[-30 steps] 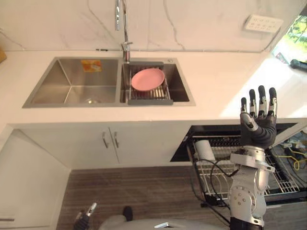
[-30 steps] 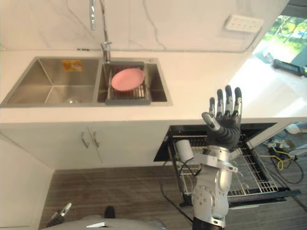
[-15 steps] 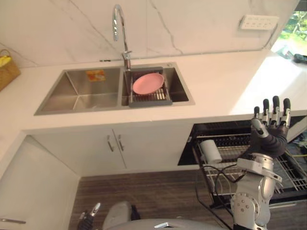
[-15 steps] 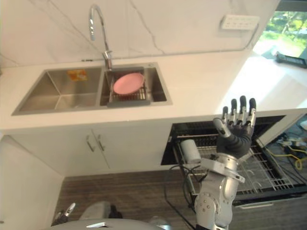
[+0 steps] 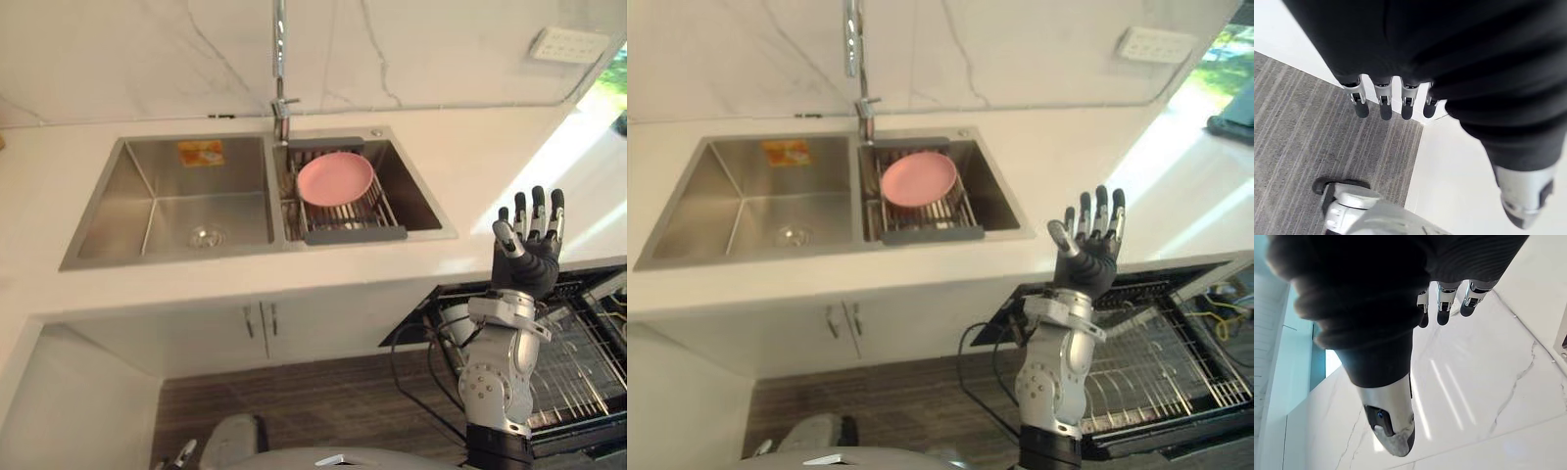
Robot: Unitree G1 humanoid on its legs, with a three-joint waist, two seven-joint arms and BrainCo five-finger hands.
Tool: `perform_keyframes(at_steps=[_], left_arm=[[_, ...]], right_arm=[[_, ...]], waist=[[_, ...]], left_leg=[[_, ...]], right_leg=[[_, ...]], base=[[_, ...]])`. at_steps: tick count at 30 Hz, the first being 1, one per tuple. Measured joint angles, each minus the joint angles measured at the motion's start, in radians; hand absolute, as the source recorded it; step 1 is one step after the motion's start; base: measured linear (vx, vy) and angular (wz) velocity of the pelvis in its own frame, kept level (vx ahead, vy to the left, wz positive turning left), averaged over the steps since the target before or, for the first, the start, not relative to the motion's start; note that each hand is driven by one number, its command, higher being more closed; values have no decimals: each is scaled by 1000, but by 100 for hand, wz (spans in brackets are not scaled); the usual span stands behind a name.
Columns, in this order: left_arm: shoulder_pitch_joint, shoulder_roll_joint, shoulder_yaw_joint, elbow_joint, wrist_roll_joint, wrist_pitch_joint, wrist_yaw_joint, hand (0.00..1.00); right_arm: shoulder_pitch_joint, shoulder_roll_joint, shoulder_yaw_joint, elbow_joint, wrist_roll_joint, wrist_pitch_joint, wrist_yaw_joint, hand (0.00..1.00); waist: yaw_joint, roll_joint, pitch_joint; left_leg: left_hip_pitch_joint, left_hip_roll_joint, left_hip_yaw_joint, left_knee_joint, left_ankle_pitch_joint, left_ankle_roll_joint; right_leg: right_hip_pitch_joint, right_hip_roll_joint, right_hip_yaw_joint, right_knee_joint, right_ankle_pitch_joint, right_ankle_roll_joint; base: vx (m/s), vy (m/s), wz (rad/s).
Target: Walk over to the sink, pick up the cup, carry it to the dishwasher, place the cup inside the dishwasher, then close the dishwasher door
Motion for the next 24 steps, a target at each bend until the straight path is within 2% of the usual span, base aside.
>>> perform_keyframes(at_steps=[1, 2, 3, 4, 6, 7, 8, 9, 10, 11, 12, 13, 15, 16, 24], left_arm=[[-3, 2, -2, -1, 0, -1, 0, 0], [-4, 7, -15, -3, 0, -1, 2, 0], [-8, 15, -37, -13, 0, -1, 5, 0], [-12, 15, -38, -21, -1, -1, 6, 0], [-33, 18, -40, -46, -7, 1, 8, 0], [-43, 19, -40, -49, -12, 3, 8, 0], [-57, 22, -43, -60, -20, 7, 7, 0], [-58, 26, -51, -79, -19, 10, 7, 0], [-58, 29, -51, -84, -19, 10, 6, 0], [-56, 41, -49, -88, -19, 11, 6, 0], [-62, 35, -47, -81, -19, 19, 13, 0], [-59, 3, -47, -85, -19, 18, 20, 0], [-61, -15, -40, -85, -19, 22, 24, 0], [-62, -19, -30, -81, -19, 16, 47, 0], [-63, -14, -30, -81, -19, 12, 48, 0]], right_arm=[[0, 0, 4, 0, -1, 1, 0, 0], [0, 1, 4, 0, -1, 2, 1, 0], [0, 0, 8, 0, -1, 4, 1, 0], [-1, -1, 16, 0, -1, 5, 1, 0], [-2, -4, 50, 1, 0, 4, 2, 0], [-4, -4, 56, 1, 0, 4, 2, 0], [-11, -4, 67, 2, 0, 3, 1, 0], [-20, -4, 72, 2, 0, 1, 2, 0], [-26, -3, 72, 2, 0, 1, 3, 0], [-39, -2, 74, 2, 0, 0, 3, 0], [-51, -11, 73, 4, 0, 0, 8, 0], [-66, -17, 82, 1, -1, 0, 16, 0], [-67, -21, 89, 1, -3, 4, 16, 0], [-99, -48, 117, 2, -77, 69, 35, 0], [-81, -50, 111, 2, -77, 69, 49, 0]], waist=[[0, 2, 3], [-7, 7, 6], [-9, 9, 6], [-9, 9, 5], [-13, 9, 3], [-12, 9, 2], [-16, 8, 3], [-14, 5, 1], [-12, -2, -3], [-12, -31, -10], [-6, -9, -8], [-10, 25, -5], [-12, 60, -11], [-3, 54, -23], [2, 46, -18]], left_leg=[[32, -5, 5, -26, 3, 6], [85, -11, 12, -70, 4, 11], [133, -7, 24, -114, 8, 8], [151, -4, 29, -136, 11, 4], [182, 29, 51, -176, 16, -18], [184, 38, 53, -180, 18, -24], [195, 57, 55, -177, 20, -40], [198, 73, 55, -161, 7, -65], [201, 77, 56, -149, -5, -81], [215, 76, 57, -133, -29, -107], [228, 109, 55, -120, -57, -131], [231, 153, 53, -113, -83, -153], [233, 178, 48, -119, -91, -164], [240, 186, 24, -201, -44, -191], [226, 179, 8, -199, -39, -185]], right_leg=[[-29, -12, -3, 71, 16, -2], [-81, -19, -22, 185, -11, -18], [-126, -21, -81, 228, -49, -40], [-148, -20, -120, 221, -67, -46], [-200, 8, -259, 31, -96, -63], [-207, 20, -279, -45, -93, -64], [-208, 45, -290, -212, -49, -61], [-197, 66, -278, -366, 61, -62], [-193, 71, -270, -428, 149, -62], [-181, 71, -252, -480, 310, -90], [-153, 103, -230, -485, 262, -49], [-144, 151, -225, -505, 246, -48], [-140, 183, -227, -518, 242, -58], [-79, 216, -252, -686, 314, -78], [-78, 208, -281, -686, 322, -80]], base=[[277, 140, -35], [223, 83, -21], [245, 89, -19], [180, 25, -24], [191, -47, -21], [256, -112, -12], [290, -149, -7], [300, -172, -8], [300, -235, -11], [270, -271, -22], [286, -318, -32], [219, -250, -36], [117, -117, -19], [28, -14, -4], [4, 9, 7]])
